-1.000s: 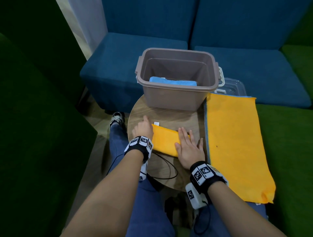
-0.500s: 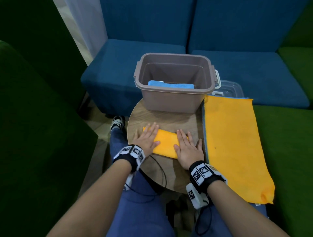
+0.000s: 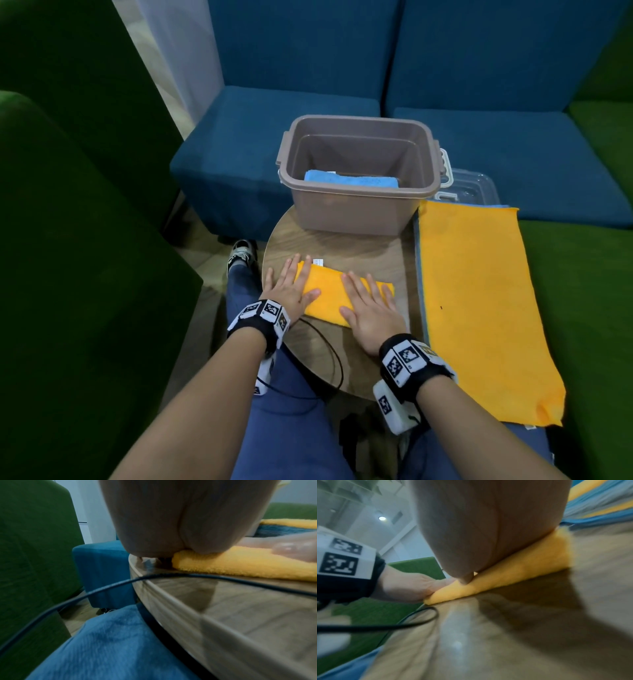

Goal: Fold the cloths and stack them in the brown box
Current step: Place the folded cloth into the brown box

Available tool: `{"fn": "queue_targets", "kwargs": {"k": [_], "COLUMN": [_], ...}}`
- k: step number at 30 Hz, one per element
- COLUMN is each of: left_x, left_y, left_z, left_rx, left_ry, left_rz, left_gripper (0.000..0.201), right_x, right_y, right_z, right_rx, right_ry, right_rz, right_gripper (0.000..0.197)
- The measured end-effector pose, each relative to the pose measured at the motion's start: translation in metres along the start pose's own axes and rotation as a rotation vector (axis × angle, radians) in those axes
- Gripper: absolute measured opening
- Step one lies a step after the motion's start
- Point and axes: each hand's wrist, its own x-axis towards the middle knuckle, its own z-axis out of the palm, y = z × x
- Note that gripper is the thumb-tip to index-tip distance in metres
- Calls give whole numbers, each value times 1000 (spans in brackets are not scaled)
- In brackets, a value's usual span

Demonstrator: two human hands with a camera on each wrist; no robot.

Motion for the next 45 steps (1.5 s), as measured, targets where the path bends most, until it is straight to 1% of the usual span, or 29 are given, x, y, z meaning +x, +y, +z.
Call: {"fn": "queue_targets", "kwargs": {"k": [2,4,6,7,8,9,11,12,13,15,17,18,21,23,25,26,27,29,30,31,33,36,39,42,45], "left_x": [-1,-4,-8,-10,-11,-12,-11,-11,-11,-11,-12,-11,-7,-6,-8,-9,-9,-8,-7,-7,-8,-10,-11,-11,-13], "left_y": [1,6,19,30,42,53,67,67,61,43,27,21,10,8,12,15,17,20,21,20,19,19,19,20,25], "left_z": [-2,-3,-6,-10,-12,-12,-9,-7,-4,0,-3,-5,-13,-14,-11,-10,-8,-6,-5,-4,-3,-5,-4,-6,-8], "left_rx": [7,85,245,295,298,265,178,157,160,230,312,329,231,209,210,215,219,216,215,216,207,173,184,184,196], "left_ry": [-6,3,92,132,144,113,-58,-132,-159,-118,-72,-70,-114,-108,-87,-69,-54,-41,-42,-44,-37,-33,-23,-49,-70], "left_rz": [-6,-35,-65,-43,15,99,233,269,292,314,289,267,205,193,171,156,142,119,111,108,115,133,123,105,78], "left_gripper": [69,70,74,72,72,74,86,93,98,103,106,105,103,105,105,104,103,105,106,106,105,101,103,105,104], "right_x": [-9,-14,-13,-11,-9,-9,-9,-9,-9,-8,-8,-8,-10,-11,-11,-9,-6,0,3,4,5,-4,-13,-18,-20], "right_y": [11,13,12,11,12,13,19,21,23,23,21,20,18,13,0,-9,-18,-34,-39,-41,-34,-15,0,5,-1], "right_z": [-2,-4,-4,-3,-2,-1,0,0,-2,-4,-8,-9,-11,-13,-19,-21,-22,-17,-13,-9,-3,-2,0,3,0], "right_rx": [36,44,41,47,50,43,3,-11,-19,-22,-12,-13,-43,-117,-197,-204,-181,-113,-98,-95,-110,-132,-122,-124,-130], "right_ry": [0,5,13,16,12,4,-21,-38,-52,-45,-41,-42,-47,-41,-18,4,11,-41,-78,-97,-80,-48,-22,3,4], "right_rz": [84,131,150,155,156,148,106,86,76,76,80,81,82,105,142,129,80,-59,-99,-113,-115,-82,25,113,155], "right_gripper": [59,58,59,61,67,78,105,114,117,111,105,103,96,92,94,96,98,95,91,86,77,71,74,78,78]}}
